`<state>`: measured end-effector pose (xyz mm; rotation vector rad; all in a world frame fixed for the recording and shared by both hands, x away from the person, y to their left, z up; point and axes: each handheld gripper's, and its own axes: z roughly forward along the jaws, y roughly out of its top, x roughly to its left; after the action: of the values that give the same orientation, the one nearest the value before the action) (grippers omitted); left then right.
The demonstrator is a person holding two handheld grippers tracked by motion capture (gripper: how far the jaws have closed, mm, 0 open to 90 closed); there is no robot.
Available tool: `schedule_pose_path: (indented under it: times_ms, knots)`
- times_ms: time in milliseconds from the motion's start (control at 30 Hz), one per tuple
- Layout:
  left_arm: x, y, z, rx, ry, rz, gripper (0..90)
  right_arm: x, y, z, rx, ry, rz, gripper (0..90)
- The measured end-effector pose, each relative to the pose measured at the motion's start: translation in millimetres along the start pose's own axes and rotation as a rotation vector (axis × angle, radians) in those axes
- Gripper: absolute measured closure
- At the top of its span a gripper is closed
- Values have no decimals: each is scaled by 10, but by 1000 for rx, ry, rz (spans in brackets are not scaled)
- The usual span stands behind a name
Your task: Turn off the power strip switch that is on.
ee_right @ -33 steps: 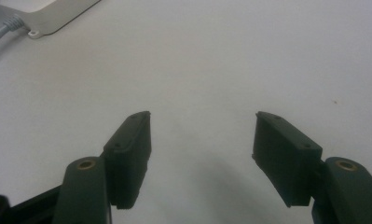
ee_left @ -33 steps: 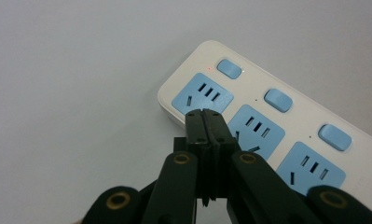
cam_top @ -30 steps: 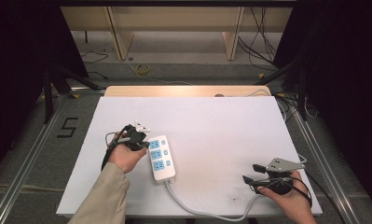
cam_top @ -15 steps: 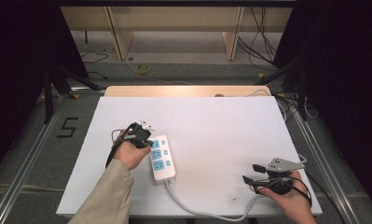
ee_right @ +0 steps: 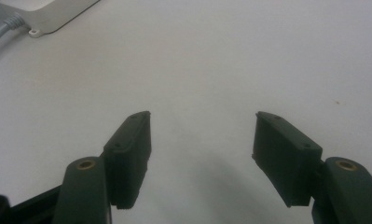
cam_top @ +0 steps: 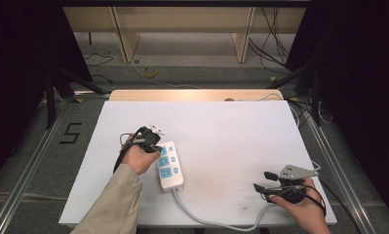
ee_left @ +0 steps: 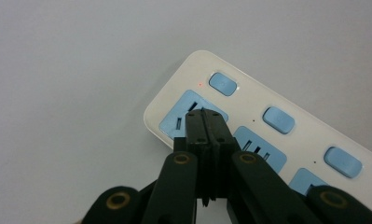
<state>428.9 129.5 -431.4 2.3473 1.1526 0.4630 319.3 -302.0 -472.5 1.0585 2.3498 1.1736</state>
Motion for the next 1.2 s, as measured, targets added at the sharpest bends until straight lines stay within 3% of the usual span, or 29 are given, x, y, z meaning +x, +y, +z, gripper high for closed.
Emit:
schedule_pose_path:
  times_ms: [1200]
  knots:
    - [-68,297,198,54,-12,45,899,-6,3,1,1,1,0,377]
